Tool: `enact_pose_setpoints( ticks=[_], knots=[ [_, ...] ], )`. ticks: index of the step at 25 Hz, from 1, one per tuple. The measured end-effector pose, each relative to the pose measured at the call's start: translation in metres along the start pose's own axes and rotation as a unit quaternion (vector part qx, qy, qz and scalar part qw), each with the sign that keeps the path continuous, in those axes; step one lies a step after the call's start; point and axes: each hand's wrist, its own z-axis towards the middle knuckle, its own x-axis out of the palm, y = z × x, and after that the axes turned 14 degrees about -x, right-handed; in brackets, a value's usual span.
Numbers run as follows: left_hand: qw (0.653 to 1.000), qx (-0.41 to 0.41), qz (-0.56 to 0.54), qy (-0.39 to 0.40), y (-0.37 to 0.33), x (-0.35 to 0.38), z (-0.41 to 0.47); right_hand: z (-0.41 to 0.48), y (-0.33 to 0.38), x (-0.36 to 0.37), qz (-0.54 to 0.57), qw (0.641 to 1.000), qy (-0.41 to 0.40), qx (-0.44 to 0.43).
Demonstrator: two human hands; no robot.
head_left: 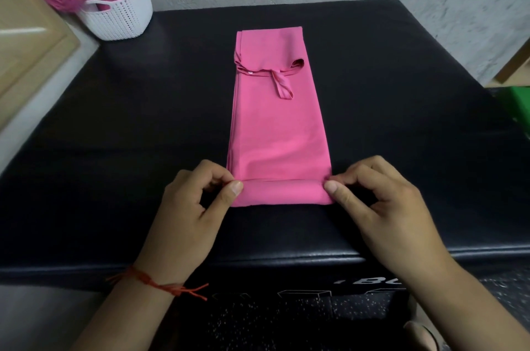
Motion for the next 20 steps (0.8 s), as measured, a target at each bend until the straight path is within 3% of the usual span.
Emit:
enact_pose_setpoints(
  ticks=[5,9,15,20],
  knots=[
    [0.993,0.102,0.055,-0.033,0.002,0.002,-0.002,0.006,0.000,0.001,0.016,0.999,-0.012,0.034],
    [0.984,0.155,0.086,-0.007,0.007,-0.007,-0.003,0.005,0.006,0.005,-0.002,0.997,-0.054,0.049],
    [0.992,0.105,0.063,0.030,0.011,-0.010,0.001,-0.004,0.008,0.008,-0.048,0.994,-0.099,0.025],
    [0.997,0.049,0.049,0.035,0.011,-0.011,0.004,-0.004,0.002,0.008,-0.065,0.995,-0.073,0.016]
  ],
)
